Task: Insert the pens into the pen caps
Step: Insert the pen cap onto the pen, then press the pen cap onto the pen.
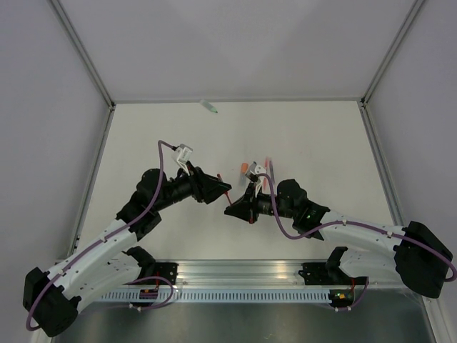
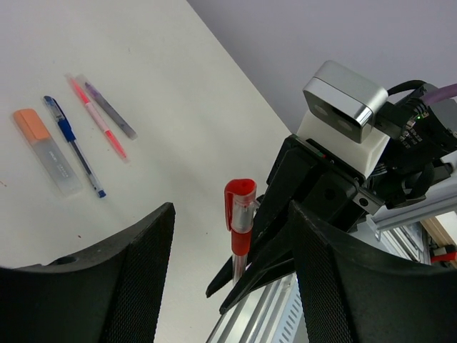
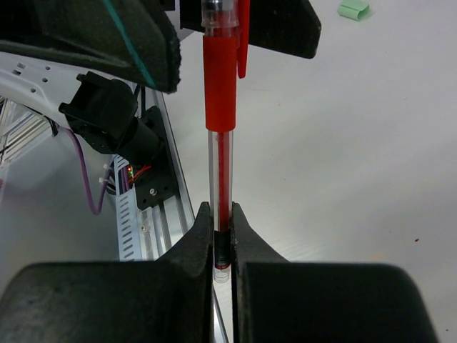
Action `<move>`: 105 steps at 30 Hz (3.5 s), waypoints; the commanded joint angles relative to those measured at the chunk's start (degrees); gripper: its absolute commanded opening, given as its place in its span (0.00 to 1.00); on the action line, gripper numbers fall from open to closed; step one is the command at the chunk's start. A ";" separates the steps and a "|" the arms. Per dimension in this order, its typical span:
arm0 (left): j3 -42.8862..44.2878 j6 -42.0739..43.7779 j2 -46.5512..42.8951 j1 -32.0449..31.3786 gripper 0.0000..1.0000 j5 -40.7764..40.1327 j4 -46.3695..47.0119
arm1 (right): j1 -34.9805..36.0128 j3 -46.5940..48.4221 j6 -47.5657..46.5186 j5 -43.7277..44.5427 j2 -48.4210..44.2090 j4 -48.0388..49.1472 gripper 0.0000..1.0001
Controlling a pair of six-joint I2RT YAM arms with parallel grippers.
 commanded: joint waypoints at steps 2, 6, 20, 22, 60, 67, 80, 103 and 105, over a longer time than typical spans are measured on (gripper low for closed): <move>3.15 2.30 1.11 -0.21 0.69 -1.48 1.35 | 0.31 2.13 -0.24 -2.88 -0.21 3.45 0.00; 3.33 1.78 1.21 -0.21 0.66 -1.83 2.06 | 0.31 2.30 -0.24 -2.96 0.14 3.10 0.00; 3.60 2.04 -0.37 -0.21 0.54 -0.34 3.29 | 0.49 2.56 -0.24 -3.58 0.67 2.92 0.00; 3.68 2.04 -0.73 -0.21 0.53 -0.43 2.94 | 0.49 2.65 -0.24 -3.49 0.67 2.92 0.00; -6.51 -0.60 4.98 -0.30 0.02 10.91 15.15 | -9.61 15.56 0.55 14.54 -3.65 -3.06 0.00; -7.04 0.11 8.93 -0.30 0.02 11.70 16.65 | -12.08 19.70 -0.06 9.35 1.18 -1.04 0.00; -6.69 -0.60 15.79 -0.30 0.02 15.57 17.18 | -15.77 24.01 -8.05 4.42 1.98 -0.60 0.00; -4.05 4.24 19.92 -0.82 0.02 15.30 10.40 | -15.95 43.25 -19.49 5.20 10.41 -12.37 0.00; -3.79 4.24 21.50 -1.00 0.02 15.13 10.50 | -15.95 44.22 -19.05 6.35 11.73 -11.85 0.00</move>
